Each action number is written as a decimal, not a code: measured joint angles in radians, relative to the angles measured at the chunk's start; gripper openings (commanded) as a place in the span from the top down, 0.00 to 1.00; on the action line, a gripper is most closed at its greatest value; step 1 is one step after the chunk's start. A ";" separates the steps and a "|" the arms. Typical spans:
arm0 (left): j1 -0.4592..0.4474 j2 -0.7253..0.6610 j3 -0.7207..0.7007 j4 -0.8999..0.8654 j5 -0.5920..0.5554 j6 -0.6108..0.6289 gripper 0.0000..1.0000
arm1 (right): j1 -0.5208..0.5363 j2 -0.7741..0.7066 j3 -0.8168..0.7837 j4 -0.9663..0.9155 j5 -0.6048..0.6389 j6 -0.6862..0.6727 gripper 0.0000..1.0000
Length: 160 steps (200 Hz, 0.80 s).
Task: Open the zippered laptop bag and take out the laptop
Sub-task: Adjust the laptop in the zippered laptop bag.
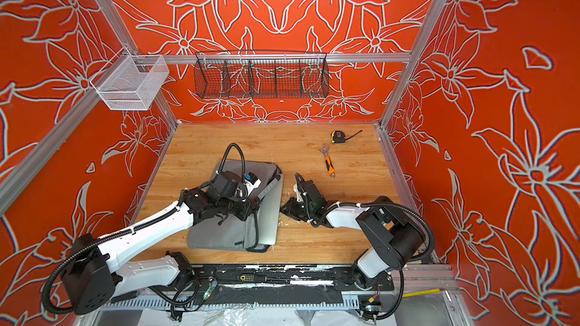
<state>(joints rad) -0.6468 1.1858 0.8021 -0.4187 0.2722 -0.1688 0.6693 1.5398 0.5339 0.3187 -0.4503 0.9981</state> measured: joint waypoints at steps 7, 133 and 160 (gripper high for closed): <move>0.000 0.000 0.000 0.002 0.001 -0.003 1.00 | 0.001 0.006 0.000 0.008 0.000 0.003 0.66; 0.006 -0.052 0.077 -0.096 -0.017 0.016 1.00 | 0.034 -0.333 -0.032 -0.076 0.156 -0.010 0.40; 0.006 -0.059 0.085 -0.113 -0.021 0.024 1.00 | 0.034 -0.245 -0.032 -0.066 0.131 -0.010 0.37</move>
<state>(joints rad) -0.6403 1.1271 0.8875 -0.5312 0.2512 -0.1452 0.7033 1.2945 0.5018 0.2531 -0.3191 0.9878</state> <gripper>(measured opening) 0.053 0.618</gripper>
